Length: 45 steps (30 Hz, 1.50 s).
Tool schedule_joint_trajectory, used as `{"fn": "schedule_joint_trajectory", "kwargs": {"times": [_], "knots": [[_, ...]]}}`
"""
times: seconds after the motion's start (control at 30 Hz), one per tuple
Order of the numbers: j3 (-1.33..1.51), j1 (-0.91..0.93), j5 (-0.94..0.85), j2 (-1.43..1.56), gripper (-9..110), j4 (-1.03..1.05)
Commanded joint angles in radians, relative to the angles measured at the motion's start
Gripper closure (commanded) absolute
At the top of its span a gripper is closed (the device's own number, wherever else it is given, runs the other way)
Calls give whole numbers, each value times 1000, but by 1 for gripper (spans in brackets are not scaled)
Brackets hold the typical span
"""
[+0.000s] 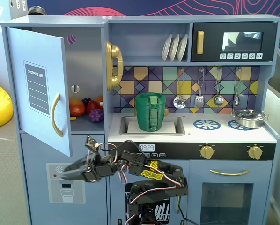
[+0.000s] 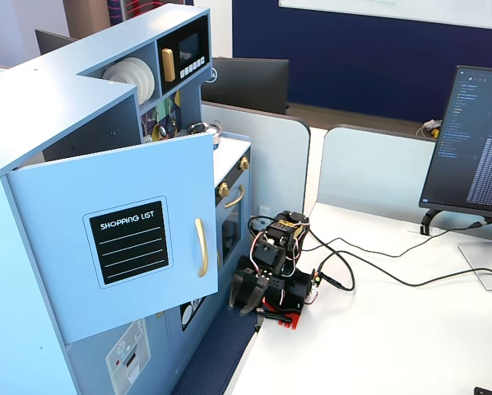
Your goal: Close the left cabinet door
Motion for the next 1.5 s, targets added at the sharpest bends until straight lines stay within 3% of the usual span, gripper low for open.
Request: {"fn": "schedule_joint_trajectory", "kwargs": {"times": [0.0, 0.43, 0.73, 1.27, 1.47], "knots": [[-117, -37, -34, -133, 102, -173], [-569, 3, -95, -618, 102, -230], [-653, 97, -146, -706, 102, -272], [-583, 650, -161, -598, 102, -278], [-554, 762, -169, -601, 102, -324]]}}
